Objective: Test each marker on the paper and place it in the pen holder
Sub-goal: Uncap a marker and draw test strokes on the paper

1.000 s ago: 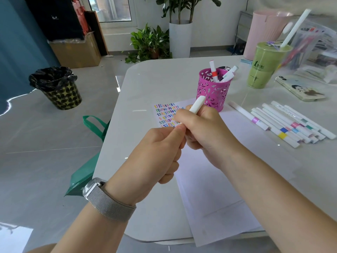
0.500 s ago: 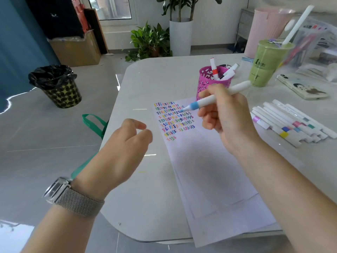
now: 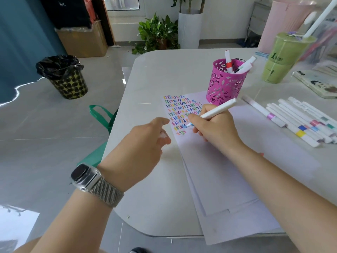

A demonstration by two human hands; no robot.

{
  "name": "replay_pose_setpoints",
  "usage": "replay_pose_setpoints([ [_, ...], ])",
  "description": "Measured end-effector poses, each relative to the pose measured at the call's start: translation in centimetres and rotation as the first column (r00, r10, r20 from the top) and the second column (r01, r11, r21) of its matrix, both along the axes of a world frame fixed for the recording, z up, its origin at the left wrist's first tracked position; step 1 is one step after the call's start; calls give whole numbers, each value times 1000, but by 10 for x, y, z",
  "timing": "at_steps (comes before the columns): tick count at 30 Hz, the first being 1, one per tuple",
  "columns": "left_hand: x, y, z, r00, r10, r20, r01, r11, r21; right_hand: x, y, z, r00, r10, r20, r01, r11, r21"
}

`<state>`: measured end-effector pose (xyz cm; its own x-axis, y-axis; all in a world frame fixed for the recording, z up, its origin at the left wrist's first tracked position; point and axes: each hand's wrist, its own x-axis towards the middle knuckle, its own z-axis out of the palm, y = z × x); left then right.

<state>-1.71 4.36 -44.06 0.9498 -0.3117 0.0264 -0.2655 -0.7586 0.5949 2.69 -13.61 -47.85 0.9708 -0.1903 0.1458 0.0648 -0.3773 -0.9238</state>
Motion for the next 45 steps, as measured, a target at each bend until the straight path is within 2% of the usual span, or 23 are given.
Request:
replay_pose_setpoints([
  [4,1,2,4,996,24,87,-20,998,-52,-1,-1,-1,999,20,25,-19,999,-51],
  [10,-3,-1,8,991,60,117,-50,995,-86,3,-2,-5,999,17,39,-13,995,-95],
  [19,-1,-2,8,982,142,126,-138,989,-45,2,-1,-4,998,52,21,-48,990,-129],
  [26,3,0,6,967,159,197,-172,984,49,3,-2,0,999,31,12,-28,984,-177],
  [27,3,0,7,966,158,204,-172,984,53,3,-1,0,1000,21,2,-21,989,-144],
  [29,1,-1,9,964,169,204,-178,984,27,2,-1,3,999,-48,-2,48,998,27],
  [31,-2,-1,12,966,191,173,-188,982,-37,0,-1,12,992,-126,-4,122,955,270],
  [33,-4,-1,14,966,199,163,-189,979,-76,-5,-1,27,993,-120,9,105,902,418],
  [36,-4,-1,14,957,240,165,-222,968,-120,-16,3,48,999,9,32,-23,887,461],
  [39,-3,-3,13,946,266,186,-243,960,-138,-30,6,60,990,141,-8,-116,844,523],
  [45,-4,-6,13,951,242,192,-208,961,-179,-40,11,63,970,243,-15,-208,859,467],
])
